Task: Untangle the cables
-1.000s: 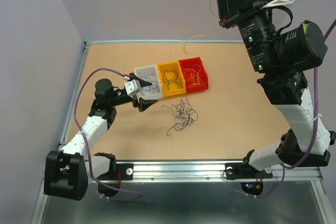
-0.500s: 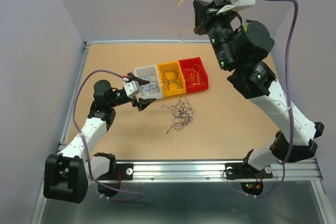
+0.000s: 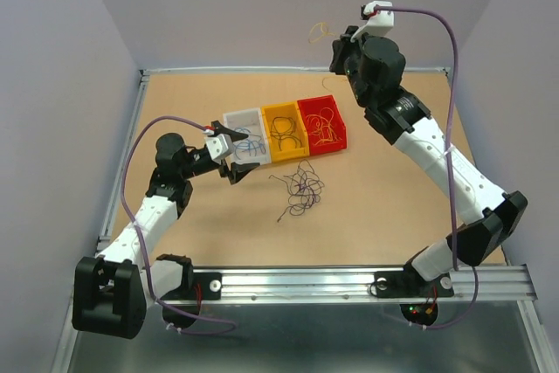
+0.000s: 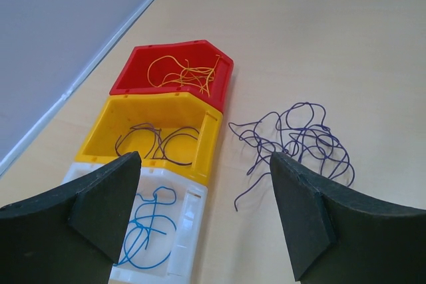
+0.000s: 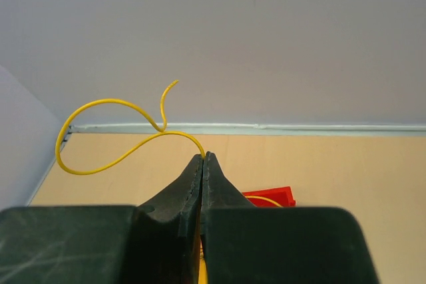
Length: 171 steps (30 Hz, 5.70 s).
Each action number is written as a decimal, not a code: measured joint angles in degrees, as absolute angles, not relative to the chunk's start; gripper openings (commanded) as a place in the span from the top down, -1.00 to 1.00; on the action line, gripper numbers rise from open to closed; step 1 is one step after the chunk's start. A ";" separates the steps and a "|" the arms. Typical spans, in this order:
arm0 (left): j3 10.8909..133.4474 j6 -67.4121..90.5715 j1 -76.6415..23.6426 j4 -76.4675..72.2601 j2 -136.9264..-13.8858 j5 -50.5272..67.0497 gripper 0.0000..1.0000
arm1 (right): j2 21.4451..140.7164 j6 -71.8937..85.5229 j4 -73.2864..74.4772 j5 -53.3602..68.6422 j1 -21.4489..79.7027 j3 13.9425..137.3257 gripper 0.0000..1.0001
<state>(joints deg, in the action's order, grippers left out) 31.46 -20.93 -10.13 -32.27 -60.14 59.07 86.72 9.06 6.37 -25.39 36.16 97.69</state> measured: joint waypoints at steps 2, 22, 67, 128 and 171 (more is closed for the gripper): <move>31.46 -20.93 -10.13 -32.27 -60.14 59.00 -0.79 | 87.00 10.59 6.57 -23.92 34.83 95.94 0.99; 31.46 -20.93 -10.13 -32.27 -60.14 58.00 -0.79 | 104.64 20.69 6.42 -20.56 32.80 84.25 0.99; 31.46 -20.93 -10.13 -32.08 -60.66 57.98 -0.78 | 106.19 26.46 12.62 -17.52 27.42 90.35 0.99; 31.66 -28.14 -15.79 -25.43 -66.06 52.07 -0.77 | 104.03 21.65 14.26 -9.74 46.17 66.26 0.42; 47.33 -22.04 -33.78 -26.92 -76.75 48.05 -0.98 | 42.94 14.92 -12.40 -1.23 48.84 40.99 0.99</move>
<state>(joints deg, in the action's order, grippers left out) 47.33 -22.04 -33.78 -26.92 -76.75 48.05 42.94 14.92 -12.40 -1.23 48.84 40.99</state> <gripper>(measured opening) 0.986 0.012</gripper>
